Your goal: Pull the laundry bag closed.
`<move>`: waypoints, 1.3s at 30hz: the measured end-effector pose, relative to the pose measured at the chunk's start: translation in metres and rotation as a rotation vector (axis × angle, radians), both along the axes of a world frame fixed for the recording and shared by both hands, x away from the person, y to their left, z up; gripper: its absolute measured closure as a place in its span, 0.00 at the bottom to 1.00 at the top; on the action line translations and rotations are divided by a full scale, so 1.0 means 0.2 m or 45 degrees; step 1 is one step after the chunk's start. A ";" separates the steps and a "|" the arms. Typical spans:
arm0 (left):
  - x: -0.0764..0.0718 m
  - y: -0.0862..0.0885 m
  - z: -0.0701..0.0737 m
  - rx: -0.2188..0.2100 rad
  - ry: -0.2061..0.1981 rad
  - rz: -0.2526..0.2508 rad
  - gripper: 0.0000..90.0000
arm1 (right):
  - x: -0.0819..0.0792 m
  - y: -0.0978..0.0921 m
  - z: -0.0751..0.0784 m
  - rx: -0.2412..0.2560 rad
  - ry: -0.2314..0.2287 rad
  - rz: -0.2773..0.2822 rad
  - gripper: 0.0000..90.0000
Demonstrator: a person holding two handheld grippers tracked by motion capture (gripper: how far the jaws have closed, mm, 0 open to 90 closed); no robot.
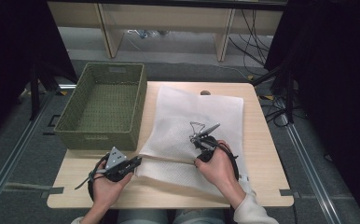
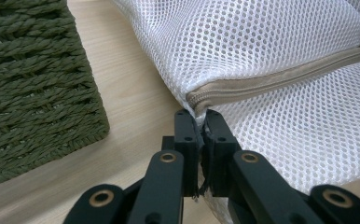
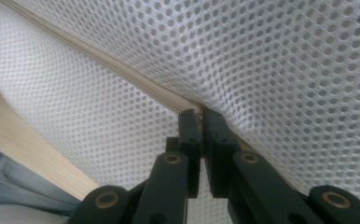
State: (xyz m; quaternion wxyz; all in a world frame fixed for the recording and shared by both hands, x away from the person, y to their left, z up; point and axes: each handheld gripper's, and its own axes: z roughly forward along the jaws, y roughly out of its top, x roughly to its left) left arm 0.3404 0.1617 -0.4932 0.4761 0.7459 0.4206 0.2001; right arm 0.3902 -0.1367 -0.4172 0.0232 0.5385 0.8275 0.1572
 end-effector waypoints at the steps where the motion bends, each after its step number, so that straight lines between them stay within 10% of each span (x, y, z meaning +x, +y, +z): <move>1: 0.00 0.00 0.00 0.001 -0.001 -0.001 0.94 | 0.00 0.00 0.00 0.013 0.010 -0.016 0.97; 39: 0.00 0.00 0.00 -0.001 -0.002 -0.004 0.94 | 0.00 -0.06 0.00 0.023 0.014 -0.038 0.97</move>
